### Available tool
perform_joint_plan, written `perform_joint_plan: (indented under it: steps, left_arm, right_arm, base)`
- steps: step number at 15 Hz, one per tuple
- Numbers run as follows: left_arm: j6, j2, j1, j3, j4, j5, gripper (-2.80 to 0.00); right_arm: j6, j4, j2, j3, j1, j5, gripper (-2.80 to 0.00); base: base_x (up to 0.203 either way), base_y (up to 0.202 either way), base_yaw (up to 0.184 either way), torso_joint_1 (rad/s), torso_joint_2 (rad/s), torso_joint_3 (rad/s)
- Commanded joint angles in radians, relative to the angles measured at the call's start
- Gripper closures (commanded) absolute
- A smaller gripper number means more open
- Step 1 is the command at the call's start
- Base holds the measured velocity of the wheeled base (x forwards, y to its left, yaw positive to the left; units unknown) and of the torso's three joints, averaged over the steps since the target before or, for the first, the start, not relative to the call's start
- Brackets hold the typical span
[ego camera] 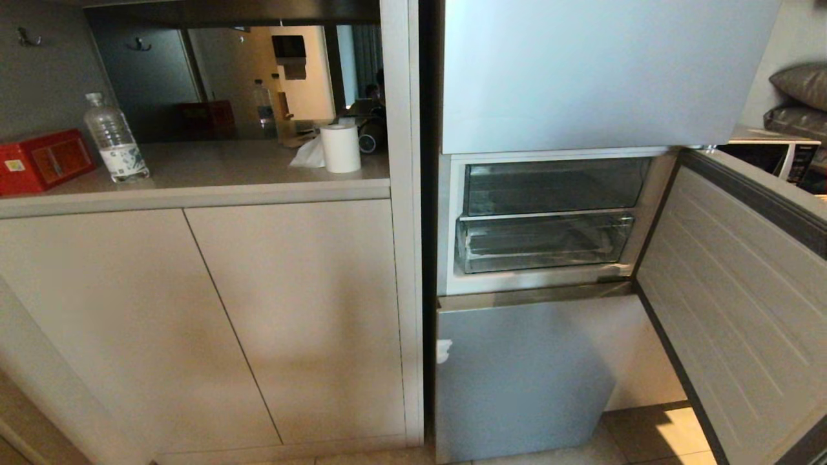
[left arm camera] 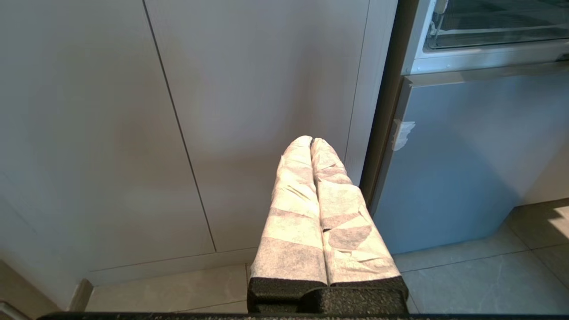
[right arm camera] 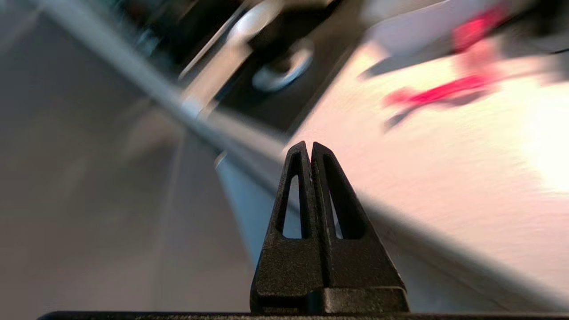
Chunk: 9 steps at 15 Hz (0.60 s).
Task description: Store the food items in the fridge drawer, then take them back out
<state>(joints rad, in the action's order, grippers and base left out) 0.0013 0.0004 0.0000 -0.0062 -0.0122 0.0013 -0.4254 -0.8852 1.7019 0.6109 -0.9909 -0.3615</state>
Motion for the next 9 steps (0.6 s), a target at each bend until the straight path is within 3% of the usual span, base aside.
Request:
perform_joint_plan:
  steps: [1,6,9]
  left_arm:
    - [0.000,-0.002,0.000,0.000,0.000,0.000,0.00]
    - [-0.001,-0.002,0.000,0.000,0.000,0.000,0.00]
    - [0.000,-0.002,0.000,0.000,0.000,0.000,0.00]
  right_arm:
    - [0.005,-0.164,0.009,-0.133,0.171,0.072,0.00]
    - [0.009,-0.316,-0.043,-0.280,0.533,0.234,0.00]
    - [0.007,-0.327,-0.058,-0.293,0.814,0.409,0.00]
  base:
    - [0.000,0.000,0.000,0.000,0.00,0.000]
    - [0.000,0.000,0.000,0.000,0.00,0.000]
    - [0.000,0.000,0.000,0.000,0.00,0.000]
